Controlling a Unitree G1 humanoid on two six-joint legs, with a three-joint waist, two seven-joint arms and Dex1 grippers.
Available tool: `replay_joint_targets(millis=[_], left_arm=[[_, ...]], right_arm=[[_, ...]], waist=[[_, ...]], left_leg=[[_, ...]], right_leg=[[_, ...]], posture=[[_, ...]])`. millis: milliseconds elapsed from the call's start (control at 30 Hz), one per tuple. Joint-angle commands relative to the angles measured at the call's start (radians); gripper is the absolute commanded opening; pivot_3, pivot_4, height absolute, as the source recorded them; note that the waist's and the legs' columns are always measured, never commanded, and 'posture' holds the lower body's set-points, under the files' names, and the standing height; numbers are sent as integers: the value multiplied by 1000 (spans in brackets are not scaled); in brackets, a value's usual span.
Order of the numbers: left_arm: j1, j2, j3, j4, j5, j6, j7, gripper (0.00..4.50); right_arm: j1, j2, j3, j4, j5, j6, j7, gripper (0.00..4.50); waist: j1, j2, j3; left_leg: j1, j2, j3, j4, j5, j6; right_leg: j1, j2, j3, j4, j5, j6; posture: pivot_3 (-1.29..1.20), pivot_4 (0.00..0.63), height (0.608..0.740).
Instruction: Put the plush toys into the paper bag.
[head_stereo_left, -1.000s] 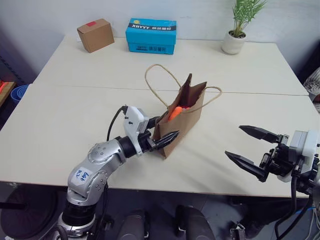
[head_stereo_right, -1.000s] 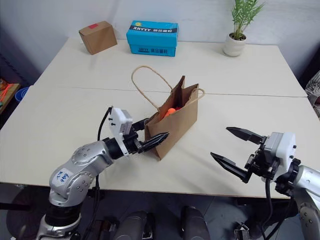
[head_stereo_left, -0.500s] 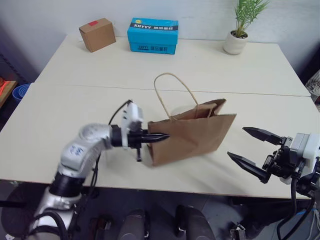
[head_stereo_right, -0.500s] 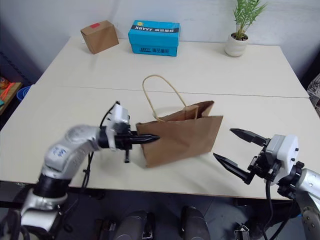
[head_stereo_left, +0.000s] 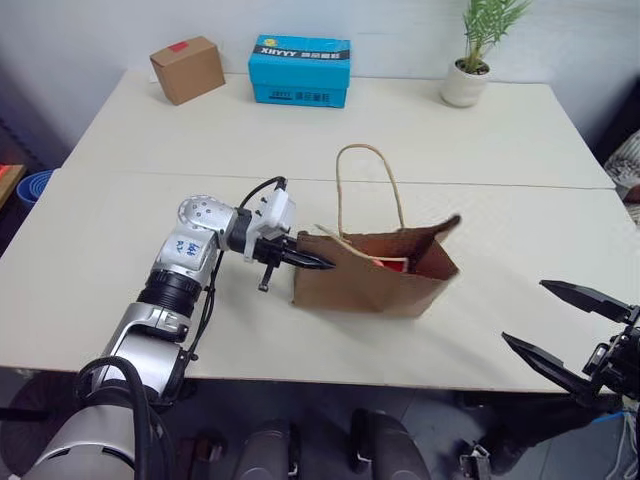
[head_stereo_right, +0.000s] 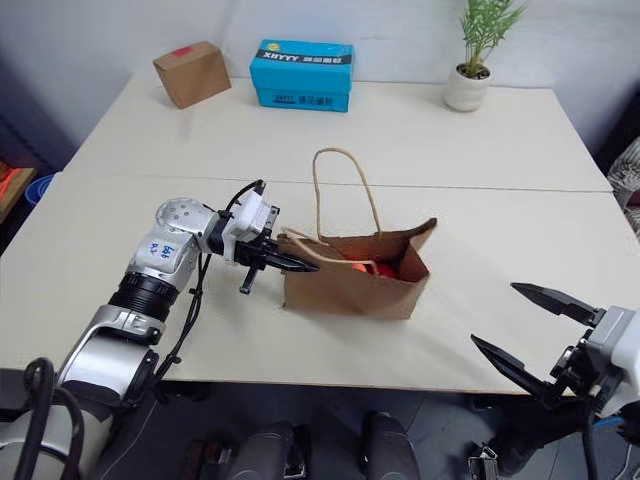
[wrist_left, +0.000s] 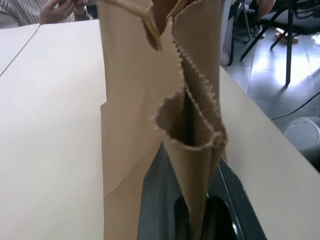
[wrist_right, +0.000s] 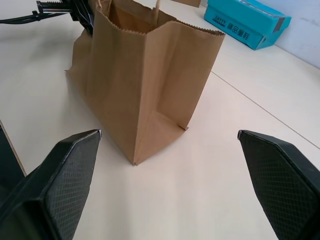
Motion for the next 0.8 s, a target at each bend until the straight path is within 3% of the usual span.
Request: replay_joint_targets(millis=[33, 233, 333, 467, 600, 800], left_arm=[[38, 25, 49, -79, -21, 62, 37, 563], [108, 145, 167, -210, -62, 103, 71, 2434], [167, 260, 219, -273, -66, 141, 55, 3335], [299, 387, 350, -379, -132, 229, 85, 3335], [567, 477, 504, -576, -161, 295, 144, 3335], [767, 489, 674, -712, -226, 353, 221, 3335]], right_arm=[[7, -10, -12, -27, 9, -26, 25, 4500], [-115, -66, 47, 82, -21, -37, 46, 4500], [-155, -165, 68, 190, -58, -37, 144, 4500], [-293, -224, 98, 357, -28, -109, 281, 4500], [-438, -281, 161, 481, -3, -68, 363, 4500], [-568, -324, 245, 590, -56, -91, 421, 4500]], waist=[[2, 0, 0], [-3, -1, 0], [-5, 0, 0], [-7, -1, 1], [-21, 0, 1], [-9, 1, 2]], left_leg=[[0, 0, 0, 0, 0, 0], [-1, 1, -1, 0, 0, 0], [-1, 1, -1, 0, 0, 0], [-1, 1, -1, -1, 0, -1], [-1, 1, -2, -1, 0, -1], [-1, 2, -7, -1, 0, -2]], right_leg=[[0, -1, 0, 0, 0, 0], [-1, -1, 3, 0, 0, 0], [-1, -2, 3, 0, 0, 0], [-1, -2, 2, 0, 0, -1], [0, -3, 4, -1, -1, -1], [1, -5, 2, -6, -1, -2]], posture=[[0, 150, 740], [0, 150, 740], [0, 150, 740], [0, 150, 740], [0, 150, 740], [0, 150, 740]])
